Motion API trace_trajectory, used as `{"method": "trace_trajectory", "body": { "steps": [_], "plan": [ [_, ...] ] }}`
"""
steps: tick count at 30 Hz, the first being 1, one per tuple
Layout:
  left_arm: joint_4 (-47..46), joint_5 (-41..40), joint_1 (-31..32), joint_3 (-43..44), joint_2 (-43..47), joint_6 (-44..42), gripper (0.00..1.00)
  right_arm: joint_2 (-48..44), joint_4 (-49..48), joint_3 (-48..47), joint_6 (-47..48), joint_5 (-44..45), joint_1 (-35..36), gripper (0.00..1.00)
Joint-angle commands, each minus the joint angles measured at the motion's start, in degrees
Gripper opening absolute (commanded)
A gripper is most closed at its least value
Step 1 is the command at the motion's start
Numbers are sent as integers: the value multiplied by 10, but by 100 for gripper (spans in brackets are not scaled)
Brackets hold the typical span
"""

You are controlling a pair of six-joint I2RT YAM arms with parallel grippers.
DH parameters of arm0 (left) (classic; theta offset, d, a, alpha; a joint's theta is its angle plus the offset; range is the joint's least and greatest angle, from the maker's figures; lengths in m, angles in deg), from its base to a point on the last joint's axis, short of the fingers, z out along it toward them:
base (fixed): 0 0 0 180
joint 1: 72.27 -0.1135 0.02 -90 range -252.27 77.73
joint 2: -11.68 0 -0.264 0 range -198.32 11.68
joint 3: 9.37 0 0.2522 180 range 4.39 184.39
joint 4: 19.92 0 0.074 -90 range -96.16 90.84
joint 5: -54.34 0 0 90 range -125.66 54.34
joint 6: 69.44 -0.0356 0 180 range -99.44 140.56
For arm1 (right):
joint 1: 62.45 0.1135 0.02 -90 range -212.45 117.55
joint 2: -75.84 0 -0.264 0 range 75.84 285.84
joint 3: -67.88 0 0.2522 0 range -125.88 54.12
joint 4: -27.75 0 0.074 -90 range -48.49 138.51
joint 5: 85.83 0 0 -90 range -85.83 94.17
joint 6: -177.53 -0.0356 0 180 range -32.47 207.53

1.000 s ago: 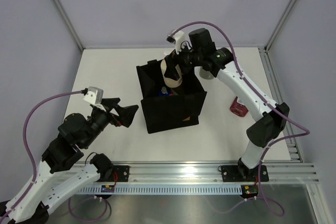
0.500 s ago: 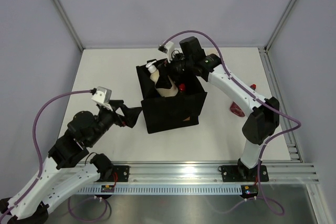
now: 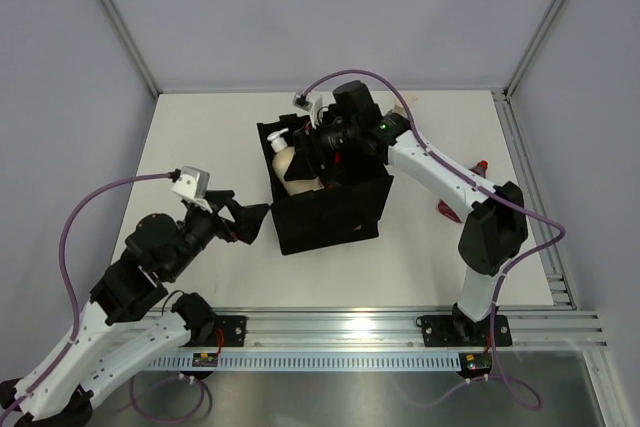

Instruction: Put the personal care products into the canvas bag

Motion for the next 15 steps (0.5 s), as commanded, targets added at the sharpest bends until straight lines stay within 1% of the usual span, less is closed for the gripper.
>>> {"method": "trace_trajectory", "body": {
  "steps": [1,3,6,7,8,11,13,14,15],
  "plan": [
    [-27,-10,-2,-6,11,1,99,10,9,18,52,-3,14,8],
    [-30,-9,-2,-9,11,3,99,24,37,19,89,20,14,9],
    [-31,-8,-1,-12,10,4,99,22,40,37,112,38,14,13],
    [-30,-8,-1,-13,10,4,99,21,39,46,117,41,14,15],
    [-30,-9,-2,-13,11,4,99,18,40,50,130,48,14,27],
    [-33,-10,-2,-16,12,4,99,15,49,61,149,75,14,39],
    [-38,-7,-1,-20,9,6,99,18,61,62,159,88,14,51],
    [-40,-7,-2,-19,8,6,99,18,65,62,162,89,14,52],
    [-42,-6,-1,-20,7,8,99,18,70,61,166,91,14,58]
  ]
}}
